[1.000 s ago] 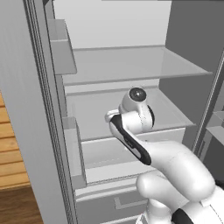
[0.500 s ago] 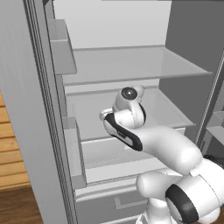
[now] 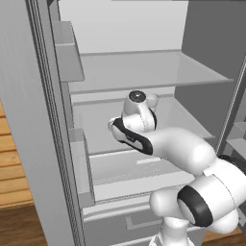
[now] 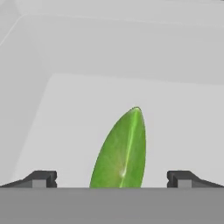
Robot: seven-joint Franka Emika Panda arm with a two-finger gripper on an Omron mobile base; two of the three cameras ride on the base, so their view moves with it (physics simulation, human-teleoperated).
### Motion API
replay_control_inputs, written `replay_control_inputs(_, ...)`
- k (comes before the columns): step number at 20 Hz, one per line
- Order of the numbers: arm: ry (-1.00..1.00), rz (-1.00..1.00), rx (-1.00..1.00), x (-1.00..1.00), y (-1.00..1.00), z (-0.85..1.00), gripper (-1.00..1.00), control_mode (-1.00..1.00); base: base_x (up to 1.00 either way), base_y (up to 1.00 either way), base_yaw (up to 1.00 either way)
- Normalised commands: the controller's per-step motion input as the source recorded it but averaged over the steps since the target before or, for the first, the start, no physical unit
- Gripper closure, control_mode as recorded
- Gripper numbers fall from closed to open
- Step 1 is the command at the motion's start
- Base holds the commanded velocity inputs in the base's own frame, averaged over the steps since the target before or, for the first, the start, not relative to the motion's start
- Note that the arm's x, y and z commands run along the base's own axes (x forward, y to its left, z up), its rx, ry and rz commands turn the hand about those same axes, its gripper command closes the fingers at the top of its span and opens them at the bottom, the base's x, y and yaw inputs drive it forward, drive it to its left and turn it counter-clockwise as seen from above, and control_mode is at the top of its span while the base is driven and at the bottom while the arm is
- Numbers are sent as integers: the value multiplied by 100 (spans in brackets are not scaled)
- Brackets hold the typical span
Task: Grab a lemon wedge from the fridge and one ice cube from the ice bowl, and put them in the glass of lemonade.
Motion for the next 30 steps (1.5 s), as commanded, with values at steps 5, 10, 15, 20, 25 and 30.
replay_control_inputs(5, 0, -11, 0, -6, 0, -13, -100, -100, 0, 0, 0)
replay_control_inputs(10, 0, -8, 0, 1, 0, -9, -100, -100, 0, 0, 0)
replay_control_inputs(15, 9, -4, 0, 12, 0, -2, -100, -100, 0, 0, 0)
replay_control_inputs(20, 11, -5, 0, 0, -2, -44, -100, -100, 0, 0, 0)
replay_control_inputs(25, 2, -3, 0, 0, 0, -22, 100, -100, 0, 0, 0)
replay_control_inputs(30, 1, -1, 0, 0, 0, -5, 100, -100, 0, 0, 0)
